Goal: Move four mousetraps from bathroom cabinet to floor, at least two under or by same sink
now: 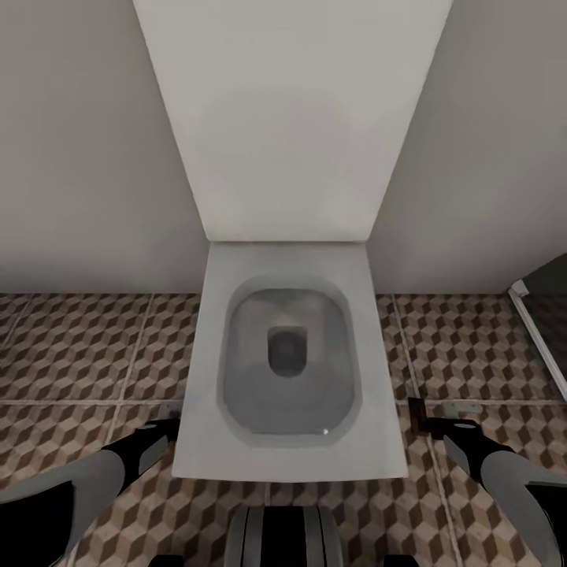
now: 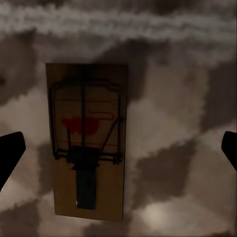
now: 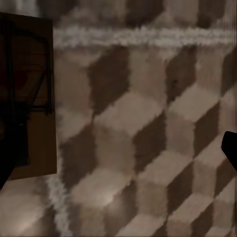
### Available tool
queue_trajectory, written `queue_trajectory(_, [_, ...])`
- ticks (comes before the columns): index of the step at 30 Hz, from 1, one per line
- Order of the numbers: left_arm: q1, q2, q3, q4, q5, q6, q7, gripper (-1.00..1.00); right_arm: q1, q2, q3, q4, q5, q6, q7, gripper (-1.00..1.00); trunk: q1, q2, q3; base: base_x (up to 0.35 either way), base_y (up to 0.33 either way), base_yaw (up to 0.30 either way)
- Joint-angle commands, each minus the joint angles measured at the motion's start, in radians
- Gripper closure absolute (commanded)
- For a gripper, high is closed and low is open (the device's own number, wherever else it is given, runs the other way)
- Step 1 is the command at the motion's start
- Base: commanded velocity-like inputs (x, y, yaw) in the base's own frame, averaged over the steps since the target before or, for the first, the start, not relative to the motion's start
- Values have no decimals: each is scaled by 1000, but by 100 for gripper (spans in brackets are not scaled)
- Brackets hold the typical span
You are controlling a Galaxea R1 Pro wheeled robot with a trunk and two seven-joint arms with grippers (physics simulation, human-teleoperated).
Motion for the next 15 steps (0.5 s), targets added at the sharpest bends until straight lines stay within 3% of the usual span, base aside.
queue_trajectory(1, [0, 1, -8, -4, 6, 2, 8, -100, 0, 0, 0, -1, 1, 4, -2, -100, -1, 0, 3, 0, 0, 0])
queue_trajectory(7, [0, 1, -8, -4, 6, 2, 8, -100, 0, 0, 0, -1, 1, 5, -2, -100, -3, 1, 27, 0, 0, 0])
queue_trajectory(15, [0, 1, -8, -4, 7, 1, 8, -100, 0, 0, 0, -1, 1, 4, -2, -100, -3, 1, 27, 0, 0, 0])
